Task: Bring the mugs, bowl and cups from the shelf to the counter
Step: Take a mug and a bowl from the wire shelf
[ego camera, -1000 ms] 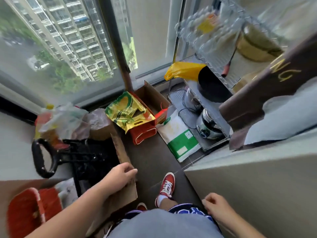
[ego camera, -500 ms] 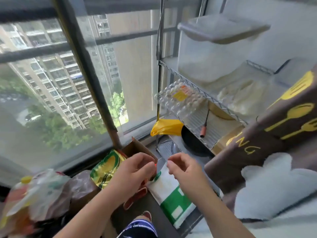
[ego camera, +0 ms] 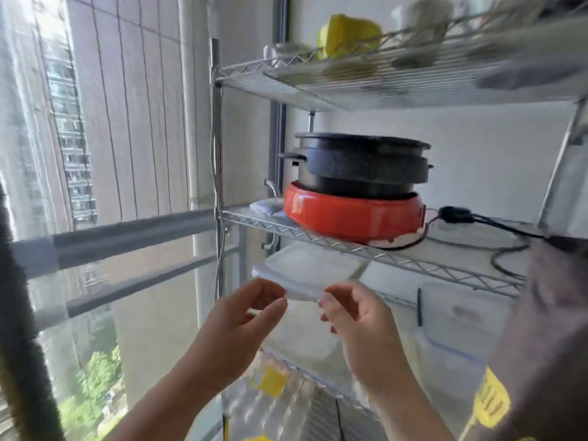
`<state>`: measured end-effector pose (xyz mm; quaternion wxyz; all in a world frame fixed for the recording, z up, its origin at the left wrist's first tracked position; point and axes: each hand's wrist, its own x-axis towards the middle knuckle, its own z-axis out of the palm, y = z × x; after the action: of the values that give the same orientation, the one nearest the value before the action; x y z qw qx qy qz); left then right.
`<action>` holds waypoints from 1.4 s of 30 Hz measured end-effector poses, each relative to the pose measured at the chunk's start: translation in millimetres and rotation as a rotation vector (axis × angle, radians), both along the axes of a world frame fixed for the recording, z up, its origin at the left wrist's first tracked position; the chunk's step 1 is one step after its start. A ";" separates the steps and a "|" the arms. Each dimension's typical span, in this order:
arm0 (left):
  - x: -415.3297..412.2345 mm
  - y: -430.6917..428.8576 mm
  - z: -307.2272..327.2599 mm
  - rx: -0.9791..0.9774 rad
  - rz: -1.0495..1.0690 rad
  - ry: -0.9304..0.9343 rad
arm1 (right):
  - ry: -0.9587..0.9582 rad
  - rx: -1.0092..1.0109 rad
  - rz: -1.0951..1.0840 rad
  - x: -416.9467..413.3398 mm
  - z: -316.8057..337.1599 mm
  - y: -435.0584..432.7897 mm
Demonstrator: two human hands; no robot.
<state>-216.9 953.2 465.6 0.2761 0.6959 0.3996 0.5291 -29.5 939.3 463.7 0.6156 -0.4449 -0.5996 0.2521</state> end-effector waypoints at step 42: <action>-13.7 255.7 375.8 0.234 0.305 0.443 | -0.729 -0.054 -0.755 -31.0 389.7 152.1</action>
<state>-230.5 1208.8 841.5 0.0174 0.7534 0.4865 0.4420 -60.6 1091.4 853.4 0.4035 -0.7044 -0.5661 -0.1431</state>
